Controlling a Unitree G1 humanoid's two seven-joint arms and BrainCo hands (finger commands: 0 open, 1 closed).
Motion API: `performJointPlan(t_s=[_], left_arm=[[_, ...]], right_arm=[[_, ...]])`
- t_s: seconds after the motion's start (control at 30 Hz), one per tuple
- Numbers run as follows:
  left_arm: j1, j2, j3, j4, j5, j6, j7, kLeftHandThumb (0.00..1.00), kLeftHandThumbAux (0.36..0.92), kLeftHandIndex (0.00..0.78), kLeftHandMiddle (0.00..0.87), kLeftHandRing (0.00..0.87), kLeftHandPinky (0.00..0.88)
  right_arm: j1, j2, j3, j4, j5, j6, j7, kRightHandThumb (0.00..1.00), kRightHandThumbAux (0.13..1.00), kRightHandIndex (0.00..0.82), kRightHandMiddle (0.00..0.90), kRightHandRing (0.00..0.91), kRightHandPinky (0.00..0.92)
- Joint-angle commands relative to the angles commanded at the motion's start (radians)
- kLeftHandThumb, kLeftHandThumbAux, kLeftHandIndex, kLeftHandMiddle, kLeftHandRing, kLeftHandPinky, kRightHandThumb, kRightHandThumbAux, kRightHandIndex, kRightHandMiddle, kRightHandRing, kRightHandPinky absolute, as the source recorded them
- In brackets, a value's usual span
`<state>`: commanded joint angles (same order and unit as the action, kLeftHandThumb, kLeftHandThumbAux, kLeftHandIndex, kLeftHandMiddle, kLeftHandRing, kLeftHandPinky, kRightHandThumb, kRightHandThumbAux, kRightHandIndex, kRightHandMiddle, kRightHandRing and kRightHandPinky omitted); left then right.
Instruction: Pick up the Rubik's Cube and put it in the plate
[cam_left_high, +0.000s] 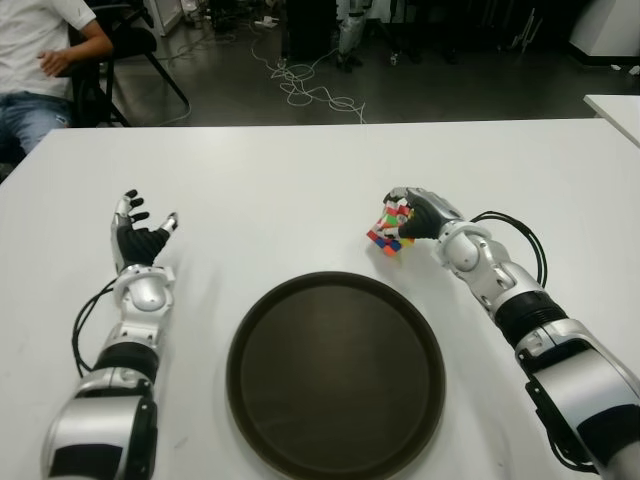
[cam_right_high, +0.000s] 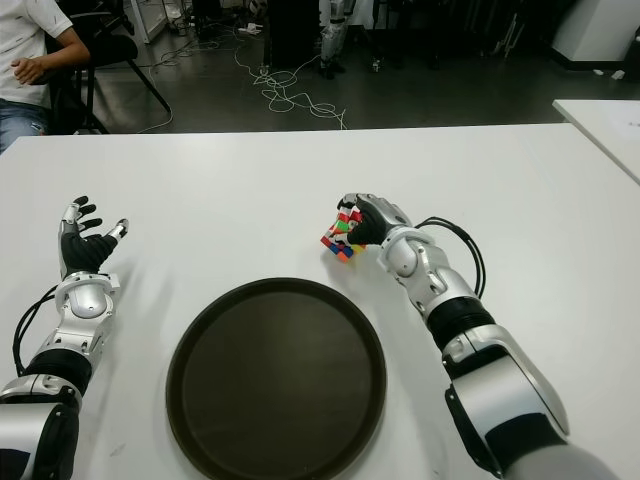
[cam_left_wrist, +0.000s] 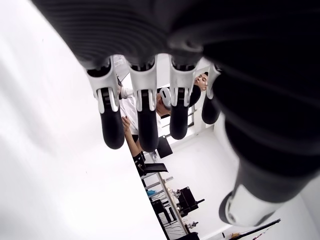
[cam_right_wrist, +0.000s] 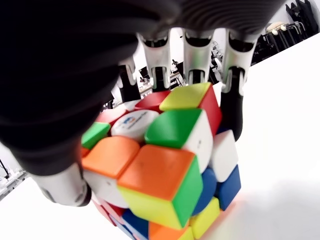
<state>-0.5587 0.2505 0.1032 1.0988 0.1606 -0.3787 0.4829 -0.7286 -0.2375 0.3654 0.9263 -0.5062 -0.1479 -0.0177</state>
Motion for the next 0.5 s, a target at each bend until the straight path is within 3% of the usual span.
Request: performJointPlan(t_s=[0.33, 0.5], left_arm=[[-0.001, -0.004, 0.007, 0.001, -0.008, -0.002, 0.001, 0.112, 0.765, 0.126, 0.234, 0.281, 0.354], [0.000, -0.006, 0.009, 0.000, -0.010, -0.003, -0.004, 0.101, 0.774, 0.123, 0.286, 0.361, 0.471]], right_arm=[[0.002, -0.001, -0.005, -0.009, 0.012, -0.001, 0.003, 0.697, 0.728, 0.432, 0.742, 0.735, 0.731], [0.002, -0.002, -0.004, -0.010, 0.007, 0.002, -0.002, 0.696, 0.728, 0.432, 0.741, 0.734, 0.724]])
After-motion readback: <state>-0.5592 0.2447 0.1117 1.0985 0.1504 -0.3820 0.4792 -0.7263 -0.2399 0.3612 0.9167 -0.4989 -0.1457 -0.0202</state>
